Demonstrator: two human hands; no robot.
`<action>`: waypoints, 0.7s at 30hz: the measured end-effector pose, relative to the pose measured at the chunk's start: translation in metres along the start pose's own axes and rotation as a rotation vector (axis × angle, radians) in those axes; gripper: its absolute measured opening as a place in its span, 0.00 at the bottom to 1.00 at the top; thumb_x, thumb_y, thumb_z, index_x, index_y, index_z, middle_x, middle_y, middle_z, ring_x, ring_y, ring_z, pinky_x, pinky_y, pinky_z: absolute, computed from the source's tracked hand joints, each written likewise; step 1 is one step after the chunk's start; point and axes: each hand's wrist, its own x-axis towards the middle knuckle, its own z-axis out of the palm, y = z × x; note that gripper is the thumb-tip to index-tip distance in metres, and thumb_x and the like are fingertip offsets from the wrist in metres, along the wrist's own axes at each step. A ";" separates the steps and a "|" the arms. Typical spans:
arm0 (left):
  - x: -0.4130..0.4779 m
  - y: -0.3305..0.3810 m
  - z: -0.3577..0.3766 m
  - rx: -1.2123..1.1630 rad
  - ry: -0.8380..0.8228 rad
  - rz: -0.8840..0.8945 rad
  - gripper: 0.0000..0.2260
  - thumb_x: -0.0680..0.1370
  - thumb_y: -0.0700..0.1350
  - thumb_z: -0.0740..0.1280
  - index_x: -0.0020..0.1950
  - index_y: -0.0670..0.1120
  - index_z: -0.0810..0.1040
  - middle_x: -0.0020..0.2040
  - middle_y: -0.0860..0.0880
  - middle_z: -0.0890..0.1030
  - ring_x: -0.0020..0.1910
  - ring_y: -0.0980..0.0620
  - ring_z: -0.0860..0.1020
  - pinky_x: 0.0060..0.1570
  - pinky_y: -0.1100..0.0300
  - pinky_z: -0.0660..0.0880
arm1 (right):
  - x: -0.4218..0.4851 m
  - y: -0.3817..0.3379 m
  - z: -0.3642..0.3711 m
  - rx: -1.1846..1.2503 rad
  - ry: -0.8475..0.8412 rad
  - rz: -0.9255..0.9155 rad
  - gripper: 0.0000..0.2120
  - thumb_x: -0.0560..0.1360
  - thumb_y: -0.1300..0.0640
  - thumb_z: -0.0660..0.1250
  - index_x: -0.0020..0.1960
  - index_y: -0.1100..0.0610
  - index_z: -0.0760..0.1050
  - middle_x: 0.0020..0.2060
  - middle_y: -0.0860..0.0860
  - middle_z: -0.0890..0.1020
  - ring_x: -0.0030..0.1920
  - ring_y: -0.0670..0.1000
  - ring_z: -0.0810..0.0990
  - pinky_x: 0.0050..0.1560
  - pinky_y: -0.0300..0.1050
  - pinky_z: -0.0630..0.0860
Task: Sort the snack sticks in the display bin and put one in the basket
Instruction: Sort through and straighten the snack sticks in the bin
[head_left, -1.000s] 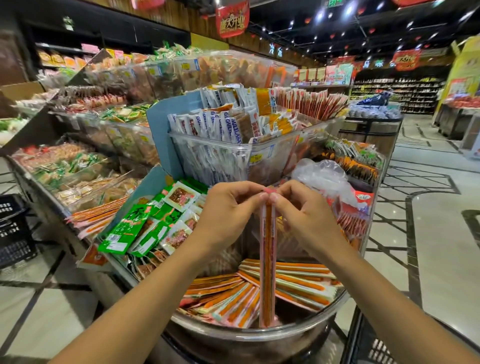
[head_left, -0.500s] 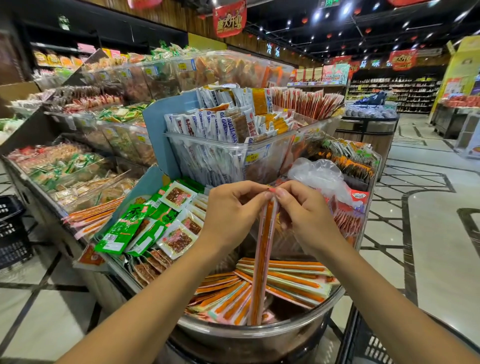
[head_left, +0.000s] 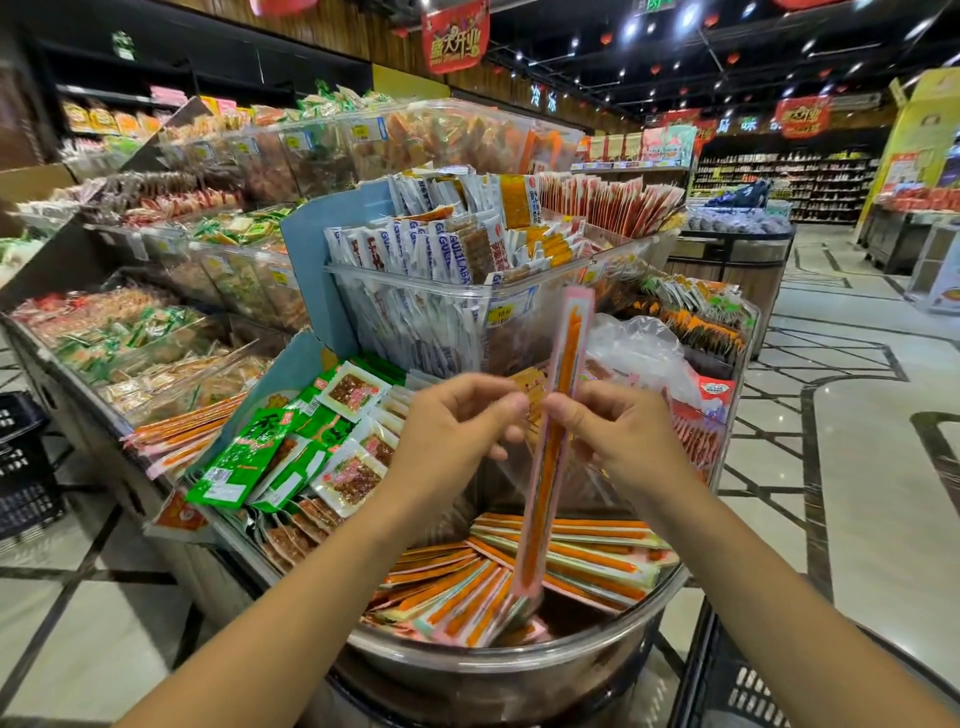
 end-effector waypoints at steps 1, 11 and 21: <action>-0.009 -0.009 0.001 0.040 -0.064 -0.040 0.06 0.78 0.42 0.72 0.54 0.45 0.83 0.46 0.45 0.86 0.43 0.50 0.85 0.42 0.58 0.82 | 0.002 -0.002 -0.002 0.036 0.042 0.004 0.08 0.78 0.56 0.71 0.44 0.60 0.84 0.30 0.61 0.79 0.28 0.49 0.72 0.29 0.40 0.68; -0.038 -0.035 -0.005 0.096 -0.079 -0.128 0.03 0.75 0.38 0.75 0.47 0.43 0.84 0.36 0.45 0.84 0.34 0.50 0.82 0.35 0.55 0.81 | 0.010 -0.009 -0.012 -0.245 0.210 0.002 0.19 0.76 0.44 0.72 0.36 0.59 0.79 0.28 0.55 0.78 0.27 0.48 0.73 0.32 0.50 0.74; -0.011 -0.001 -0.051 0.291 -0.101 -0.005 0.06 0.73 0.36 0.76 0.44 0.47 0.88 0.33 0.50 0.82 0.30 0.59 0.75 0.30 0.68 0.70 | 0.003 -0.008 0.002 -0.952 -0.061 -0.554 0.17 0.73 0.52 0.76 0.61 0.48 0.81 0.46 0.45 0.77 0.39 0.51 0.79 0.34 0.45 0.75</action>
